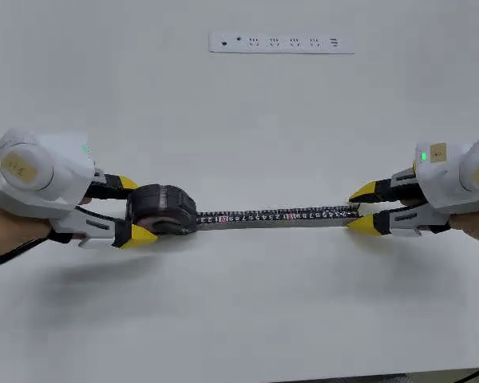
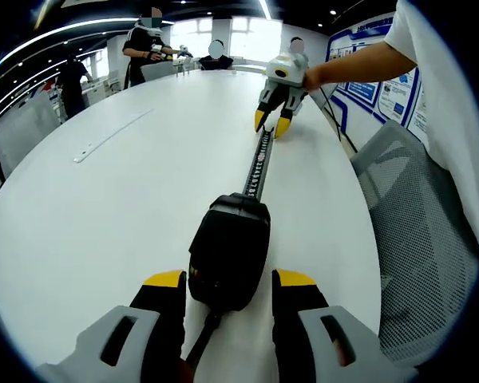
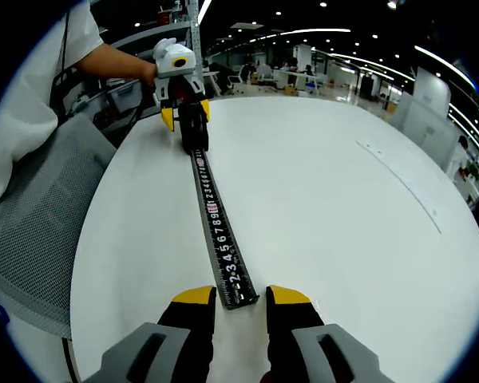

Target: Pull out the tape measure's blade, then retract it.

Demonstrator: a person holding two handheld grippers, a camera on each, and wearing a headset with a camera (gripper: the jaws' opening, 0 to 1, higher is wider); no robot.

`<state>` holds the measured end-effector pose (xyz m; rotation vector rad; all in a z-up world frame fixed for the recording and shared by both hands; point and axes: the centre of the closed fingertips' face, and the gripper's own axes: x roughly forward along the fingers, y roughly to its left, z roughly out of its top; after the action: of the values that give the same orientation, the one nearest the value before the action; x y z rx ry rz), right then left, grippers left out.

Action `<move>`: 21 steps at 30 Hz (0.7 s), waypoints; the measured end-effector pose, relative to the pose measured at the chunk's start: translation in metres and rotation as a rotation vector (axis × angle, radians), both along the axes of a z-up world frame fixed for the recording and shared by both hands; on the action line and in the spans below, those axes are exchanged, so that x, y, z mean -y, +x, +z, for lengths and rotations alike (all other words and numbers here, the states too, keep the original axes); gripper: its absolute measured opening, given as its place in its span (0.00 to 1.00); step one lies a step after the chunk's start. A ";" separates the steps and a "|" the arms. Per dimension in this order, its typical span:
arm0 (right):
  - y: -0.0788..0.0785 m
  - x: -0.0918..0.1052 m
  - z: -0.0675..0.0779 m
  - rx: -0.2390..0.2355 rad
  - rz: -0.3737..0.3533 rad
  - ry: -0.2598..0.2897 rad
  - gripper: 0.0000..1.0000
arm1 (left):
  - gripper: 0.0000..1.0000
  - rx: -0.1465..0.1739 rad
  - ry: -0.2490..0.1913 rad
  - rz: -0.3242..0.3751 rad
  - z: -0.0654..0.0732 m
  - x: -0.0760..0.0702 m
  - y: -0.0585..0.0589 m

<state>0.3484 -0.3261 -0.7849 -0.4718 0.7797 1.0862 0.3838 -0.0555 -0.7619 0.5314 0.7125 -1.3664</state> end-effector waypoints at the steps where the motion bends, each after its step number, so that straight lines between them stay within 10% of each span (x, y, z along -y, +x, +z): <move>1: 0.000 0.000 0.000 0.001 -0.002 -0.002 0.23 | 0.39 0.003 -0.003 0.002 0.001 0.000 0.001; 21: -0.006 -0.015 0.021 0.003 -0.160 0.084 0.41 | 0.55 -0.009 -0.067 0.152 0.018 -0.015 -0.003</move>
<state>0.3420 -0.3114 -0.7635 -0.3340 0.7531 0.9650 0.3809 -0.0408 -0.7442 0.4096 0.6982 -1.2465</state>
